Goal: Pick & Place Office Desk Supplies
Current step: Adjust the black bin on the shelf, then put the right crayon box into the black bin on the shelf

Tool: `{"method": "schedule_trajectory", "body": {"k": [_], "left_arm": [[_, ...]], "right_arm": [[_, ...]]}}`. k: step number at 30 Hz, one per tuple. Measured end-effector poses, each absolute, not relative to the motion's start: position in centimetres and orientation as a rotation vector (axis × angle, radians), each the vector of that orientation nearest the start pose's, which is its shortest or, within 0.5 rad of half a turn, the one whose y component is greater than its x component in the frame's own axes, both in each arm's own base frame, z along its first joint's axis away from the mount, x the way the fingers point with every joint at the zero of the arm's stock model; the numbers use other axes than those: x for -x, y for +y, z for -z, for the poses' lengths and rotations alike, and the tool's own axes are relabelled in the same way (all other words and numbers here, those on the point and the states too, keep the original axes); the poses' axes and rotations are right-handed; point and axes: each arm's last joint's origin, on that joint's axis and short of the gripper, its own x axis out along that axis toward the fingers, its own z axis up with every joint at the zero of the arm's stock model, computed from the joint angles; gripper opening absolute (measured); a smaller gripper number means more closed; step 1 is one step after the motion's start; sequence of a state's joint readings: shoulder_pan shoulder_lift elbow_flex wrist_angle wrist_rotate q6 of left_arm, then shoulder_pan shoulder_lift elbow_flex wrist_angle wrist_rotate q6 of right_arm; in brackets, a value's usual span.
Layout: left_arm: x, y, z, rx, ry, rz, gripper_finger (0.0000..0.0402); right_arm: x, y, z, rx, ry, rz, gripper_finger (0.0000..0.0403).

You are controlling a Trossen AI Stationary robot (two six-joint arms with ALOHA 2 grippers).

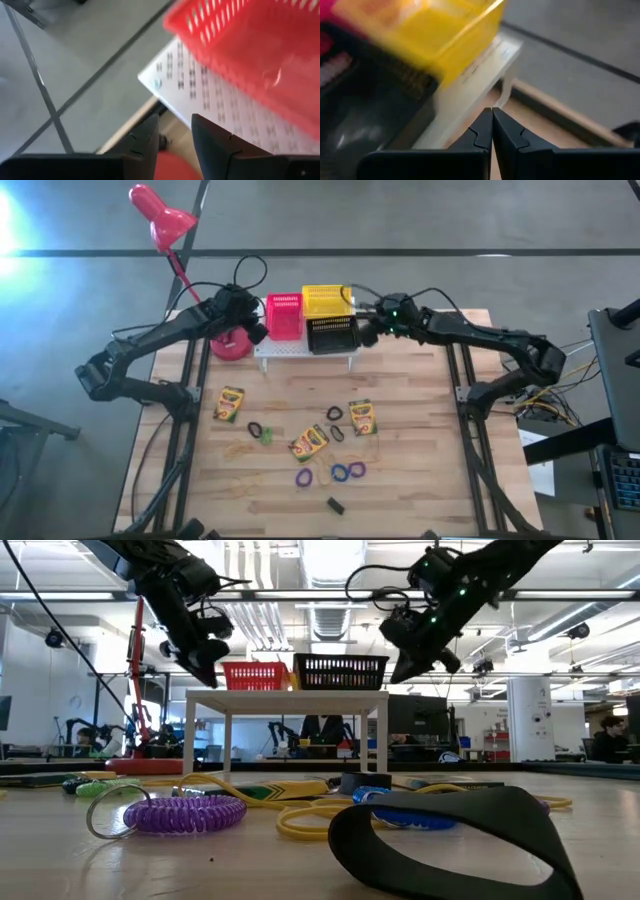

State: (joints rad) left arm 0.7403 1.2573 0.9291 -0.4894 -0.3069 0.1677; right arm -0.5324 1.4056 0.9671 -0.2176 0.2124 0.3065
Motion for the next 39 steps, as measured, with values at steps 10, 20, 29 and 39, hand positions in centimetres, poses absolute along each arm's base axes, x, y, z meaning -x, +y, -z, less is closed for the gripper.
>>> {"method": "schedule_trajectory", "body": {"k": [10,20,29,39], "left_arm": [[-17.5,16.9,-25.8,0.128,0.983,-0.847,0.0117],[-17.5,16.7,-26.1,0.171,0.950,-0.835,0.0117],[-16.3,14.8,-28.5,0.224,0.807,-0.877,0.0117],[-18.8,4.1,-29.1,0.066,0.528,-0.433,0.0117]], "right_arm": [[-26.1,-9.8,-24.0,-0.395,0.559,0.716,0.0008],[-28.9,-9.2,-22.6,-0.421,0.451,0.678,0.0008],[-27.3,-6.2,-23.6,-0.321,0.545,0.729,0.0008],[-25.0,4.6,-19.4,-0.323,0.702,0.511,0.0009]]}}
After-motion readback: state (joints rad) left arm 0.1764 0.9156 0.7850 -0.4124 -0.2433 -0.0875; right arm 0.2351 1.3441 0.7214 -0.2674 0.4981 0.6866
